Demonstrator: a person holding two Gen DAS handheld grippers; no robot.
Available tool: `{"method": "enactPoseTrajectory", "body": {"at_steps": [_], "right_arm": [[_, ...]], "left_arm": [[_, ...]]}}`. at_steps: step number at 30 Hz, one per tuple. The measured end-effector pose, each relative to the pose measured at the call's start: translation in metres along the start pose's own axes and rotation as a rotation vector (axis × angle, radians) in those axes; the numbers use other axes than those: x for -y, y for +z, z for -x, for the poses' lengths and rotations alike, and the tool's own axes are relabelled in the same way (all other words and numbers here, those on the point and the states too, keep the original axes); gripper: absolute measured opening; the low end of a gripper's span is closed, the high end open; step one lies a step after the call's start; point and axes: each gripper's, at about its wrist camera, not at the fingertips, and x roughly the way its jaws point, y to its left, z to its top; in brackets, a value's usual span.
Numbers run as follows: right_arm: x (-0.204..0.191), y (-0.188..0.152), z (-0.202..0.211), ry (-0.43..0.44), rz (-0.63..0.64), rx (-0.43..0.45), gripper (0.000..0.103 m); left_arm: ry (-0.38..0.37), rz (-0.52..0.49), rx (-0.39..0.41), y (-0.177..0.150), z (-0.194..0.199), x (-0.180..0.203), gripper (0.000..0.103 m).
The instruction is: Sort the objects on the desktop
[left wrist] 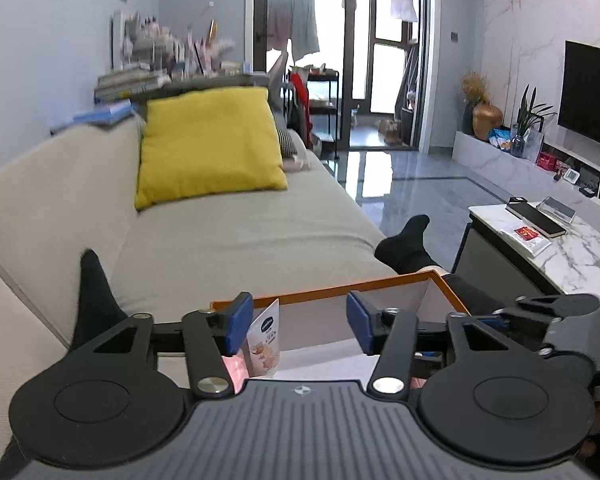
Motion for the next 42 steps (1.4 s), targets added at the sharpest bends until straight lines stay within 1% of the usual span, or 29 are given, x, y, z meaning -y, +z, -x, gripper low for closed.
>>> {"method": "enactPoseTrajectory", "body": {"at_steps": [2, 4, 5, 7, 9, 12, 14, 16, 19, 26, 29, 32, 35, 42], "right_arm": [[0.000, -0.007, 0.012, -0.022, -0.026, 0.021, 0.069], [0.002, -0.015, 0.020, -0.048, -0.065, 0.034, 0.070], [0.002, -0.020, 0.024, -0.061, -0.081, 0.040, 0.071], [0.003, -0.027, 0.026, -0.073, -0.105, 0.045, 0.076], [0.003, -0.034, 0.024, -0.085, -0.125, 0.046, 0.077], [0.001, -0.040, 0.017, -0.114, -0.129, 0.027, 0.078], [0.001, -0.044, 0.013, -0.112, -0.153, 0.008, 0.081], [0.000, -0.046, 0.008, -0.115, -0.178, -0.004, 0.082], [-0.001, -0.050, 0.003, -0.125, -0.183, -0.019, 0.084], [-0.002, -0.060, -0.012, -0.127, -0.189, -0.080, 0.085], [-0.001, -0.065, -0.018, -0.124, -0.202, -0.099, 0.086], [-0.003, -0.069, -0.019, -0.136, -0.184, -0.077, 0.087], [-0.003, -0.072, -0.021, -0.148, -0.182, -0.067, 0.088], [0.002, -0.079, -0.026, -0.171, -0.183, -0.046, 0.089]], "left_arm": [[0.014, -0.017, 0.037, -0.008, 0.008, 0.006, 0.068], [0.037, -0.024, 0.076, -0.017, 0.013, 0.012, 0.080], [0.053, -0.025, 0.094, -0.022, 0.014, 0.015, 0.081], [0.073, -0.031, 0.111, -0.032, 0.013, 0.021, 0.083], [0.091, -0.031, 0.096, -0.041, 0.008, 0.023, 0.087], [0.129, -0.019, 0.063, -0.054, -0.003, 0.028, 0.087], [0.134, -0.005, 0.029, -0.060, -0.013, 0.030, 0.087], [0.136, 0.019, 0.005, -0.066, -0.018, 0.029, 0.088], [0.158, 0.030, -0.021, -0.072, -0.023, 0.027, 0.088], [0.155, 0.100, -0.100, -0.086, -0.039, 0.016, 0.088], [0.161, 0.101, -0.122, -0.095, -0.042, 0.018, 0.088], [0.167, 0.090, -0.149, -0.100, -0.047, 0.021, 0.088], [0.157, 0.114, -0.170, -0.105, -0.054, 0.019, 0.088], [0.176, 0.085, -0.150, -0.110, -0.057, 0.023, 0.088]]}}
